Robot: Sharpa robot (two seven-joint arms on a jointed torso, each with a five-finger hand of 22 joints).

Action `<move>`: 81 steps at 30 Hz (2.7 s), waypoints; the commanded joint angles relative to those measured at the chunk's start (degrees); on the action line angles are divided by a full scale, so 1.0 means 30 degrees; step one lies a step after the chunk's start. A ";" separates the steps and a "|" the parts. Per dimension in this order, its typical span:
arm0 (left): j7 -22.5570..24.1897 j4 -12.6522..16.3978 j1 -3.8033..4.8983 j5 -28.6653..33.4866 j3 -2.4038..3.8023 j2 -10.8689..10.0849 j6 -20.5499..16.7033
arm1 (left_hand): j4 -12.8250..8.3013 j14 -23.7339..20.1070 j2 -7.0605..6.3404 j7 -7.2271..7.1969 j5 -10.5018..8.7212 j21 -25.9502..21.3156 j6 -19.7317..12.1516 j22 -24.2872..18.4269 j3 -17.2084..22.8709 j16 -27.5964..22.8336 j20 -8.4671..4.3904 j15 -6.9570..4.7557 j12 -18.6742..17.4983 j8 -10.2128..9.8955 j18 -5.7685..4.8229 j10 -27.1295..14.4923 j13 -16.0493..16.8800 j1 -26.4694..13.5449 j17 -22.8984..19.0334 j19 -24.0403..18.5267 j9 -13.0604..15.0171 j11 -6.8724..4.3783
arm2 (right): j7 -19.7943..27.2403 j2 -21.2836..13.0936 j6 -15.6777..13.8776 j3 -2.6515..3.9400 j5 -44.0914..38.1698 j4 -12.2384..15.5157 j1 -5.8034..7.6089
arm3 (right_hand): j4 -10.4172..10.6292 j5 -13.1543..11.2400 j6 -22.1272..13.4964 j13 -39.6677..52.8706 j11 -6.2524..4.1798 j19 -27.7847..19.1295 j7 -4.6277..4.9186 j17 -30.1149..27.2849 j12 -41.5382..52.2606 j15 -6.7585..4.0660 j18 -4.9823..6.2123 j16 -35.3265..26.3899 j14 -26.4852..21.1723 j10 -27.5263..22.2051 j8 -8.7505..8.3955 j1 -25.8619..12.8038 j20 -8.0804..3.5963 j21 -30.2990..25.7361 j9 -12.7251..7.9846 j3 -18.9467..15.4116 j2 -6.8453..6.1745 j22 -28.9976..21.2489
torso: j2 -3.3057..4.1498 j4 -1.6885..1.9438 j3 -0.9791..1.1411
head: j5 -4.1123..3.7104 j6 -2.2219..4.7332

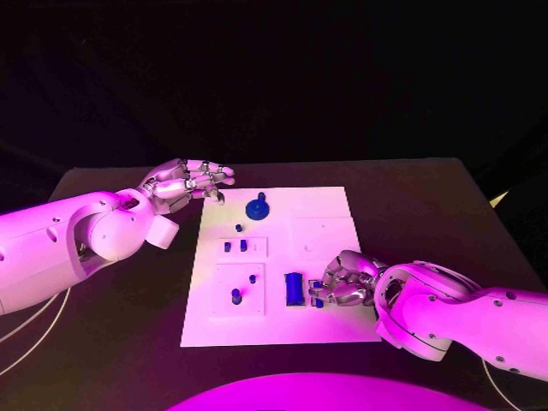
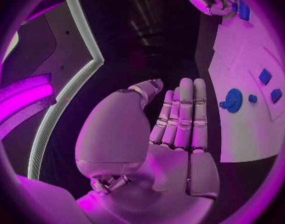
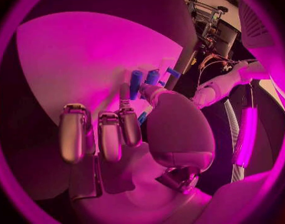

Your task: Assemble the parts on the task board

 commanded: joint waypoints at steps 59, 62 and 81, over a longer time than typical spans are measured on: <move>-0.0464 -0.0384 0.0012 -0.0396 0.0010 0.0104 0.0118 | 0.0083 -0.0178 0.0137 0.0229 -0.0023 -0.0113 -0.0166 -0.0033 0.0072 -0.0084 0.0005 0.0042 0.0091 0.0072 0.0090 -0.0159 -0.0044 0.0107 0.0019 0.0083 0.0011 0.0058 | 0.0909 -0.0666 0.1995 0.0008 0.0002 -0.0124 -0.0072 | -0.0644 -0.1638 -0.0245 0.2980 -0.0053 0.0832 0.0104 0.4112 0.0136 0.0002 -0.0300 0.0087 0.1803 0.0425 0.0311 -0.0622 -0.0042 -0.0106 0.0333 -0.1028 -0.0647 0.4069 | 0.0014 0.0040 0.0003 | 0.0122 -0.0032; -0.0455 -0.0384 0.0011 -0.0398 0.0010 0.0108 0.0103 | 0.0083 -0.0178 0.0137 0.0229 -0.0023 -0.0113 -0.0166 -0.0033 0.0072 -0.0084 0.0005 0.0042 0.0091 0.0072 0.0090 -0.0159 -0.0044 0.0107 0.0019 0.0083 0.0011 0.0058 | 0.0856 -0.0486 0.1957 0.0008 -0.0017 -0.0378 -0.0093 | -0.0626 -0.1642 -0.0239 0.2984 -0.0055 0.0830 0.0102 0.4121 0.0142 0.0000 -0.0298 0.0091 0.1805 0.0429 0.0313 -0.0622 -0.0043 -0.0113 0.0334 -0.1027 -0.0600 0.4067 | 0.0003 0.0017 -0.0002 | 0.0113 -0.0018; -0.0331 -0.0346 0.0011 -0.0667 0.0009 0.0099 0.0044 | 0.0004 -0.0191 -0.0142 0.0220 -0.0077 -0.0136 -0.0193 -0.0037 -0.0064 -0.0079 0.0007 0.0038 0.0129 0.0091 0.0090 -0.0164 -0.0051 0.0136 0.0024 0.0089 0.0011 0.0052 | 0.2218 -0.0910 0.1232 0.0012 0.1070 -0.0119 0.0067 | -0.1074 -0.1474 -0.0565 0.2619 -0.0013 0.0433 0.0173 0.3384 -0.0461 0.0013 -0.0079 -0.0245 0.1641 0.0120 0.0122 0.0223 -0.0048 -0.1354 0.0259 -0.1152 -0.0614 0.3765 | -0.0031 0.0014 -0.0063 | 0.0091 0.0175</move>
